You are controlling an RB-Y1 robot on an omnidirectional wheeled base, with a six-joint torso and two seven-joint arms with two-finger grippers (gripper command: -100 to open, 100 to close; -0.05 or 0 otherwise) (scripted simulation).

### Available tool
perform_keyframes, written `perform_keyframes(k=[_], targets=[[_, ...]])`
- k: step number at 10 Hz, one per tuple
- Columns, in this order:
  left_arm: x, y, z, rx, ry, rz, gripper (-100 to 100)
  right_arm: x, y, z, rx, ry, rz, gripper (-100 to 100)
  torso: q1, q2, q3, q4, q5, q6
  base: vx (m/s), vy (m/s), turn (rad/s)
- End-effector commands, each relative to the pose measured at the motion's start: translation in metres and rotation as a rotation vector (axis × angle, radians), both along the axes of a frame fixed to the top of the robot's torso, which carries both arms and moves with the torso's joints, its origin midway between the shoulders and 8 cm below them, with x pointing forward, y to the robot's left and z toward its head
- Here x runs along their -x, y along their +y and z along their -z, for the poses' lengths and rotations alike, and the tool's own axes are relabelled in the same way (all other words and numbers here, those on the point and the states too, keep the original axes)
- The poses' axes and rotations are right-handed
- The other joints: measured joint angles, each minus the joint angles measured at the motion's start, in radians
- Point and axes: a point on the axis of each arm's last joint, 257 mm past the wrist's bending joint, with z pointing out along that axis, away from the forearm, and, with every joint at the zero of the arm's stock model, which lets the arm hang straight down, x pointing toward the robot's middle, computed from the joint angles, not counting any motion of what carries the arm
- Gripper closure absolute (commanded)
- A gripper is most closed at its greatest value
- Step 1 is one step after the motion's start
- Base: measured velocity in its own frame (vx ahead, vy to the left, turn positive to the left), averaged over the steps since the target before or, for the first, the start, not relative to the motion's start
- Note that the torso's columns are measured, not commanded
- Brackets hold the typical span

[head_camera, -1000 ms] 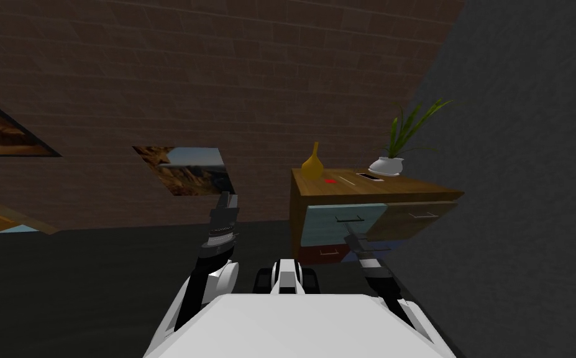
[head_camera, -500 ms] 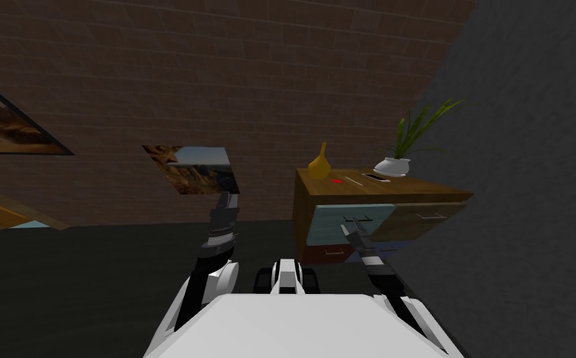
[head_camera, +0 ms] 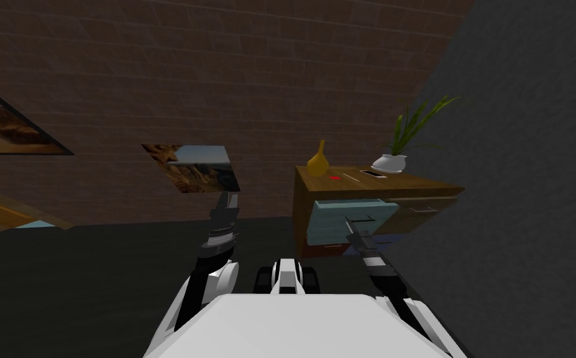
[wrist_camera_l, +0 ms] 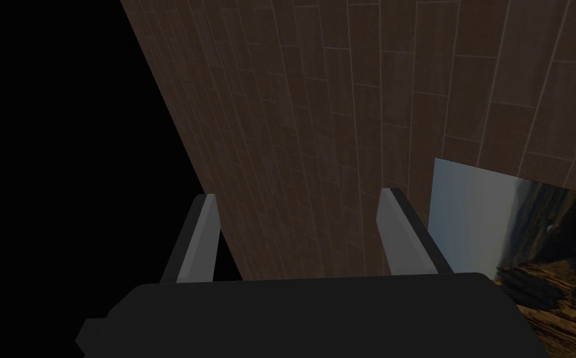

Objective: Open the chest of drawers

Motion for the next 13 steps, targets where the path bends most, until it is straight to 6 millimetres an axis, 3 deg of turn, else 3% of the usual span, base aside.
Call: perform_keyframes(k=[1, 7, 8, 13], targets=[[0.0, 0.0, 0.0, 0.0, 0.0, 0.0, 0, 0.002, 0.001, 0.001, -0.001, 0.004, -0.003, 100, -0.001, -0.003, -0.002, 0.001, 0.001, 0.0, -0.096, -0.01, 0.001], [0.0, 0.0, 0.0, 0.0, 0.0, 0.0, 0, 0.01, 0.007, 0.001, -0.001, 0.009, -0.021, 100, 0.0, -0.004, -0.004, 0.001, 0.002, 0.001, -0.161, -0.011, -0.029], [0.0, 0.0, 0.0, 0.0, 0.0, 0.0, 0, 0.011, 0.0, -0.007, -0.003, 0.016, -0.016, -100, 0.001, -0.01, -0.007, -0.001, 0.002, 0.0, -0.021, 0.011, 0.015], [0.0, 0.0, 0.0, 0.0, 0.0, 0.0, 0, 0.013, -0.014, -0.039, -0.007, 0.016, -0.008, -100, -0.002, -0.009, -0.005, -0.003, -0.001, -0.001, 0.002, 0.023, 0.019]])
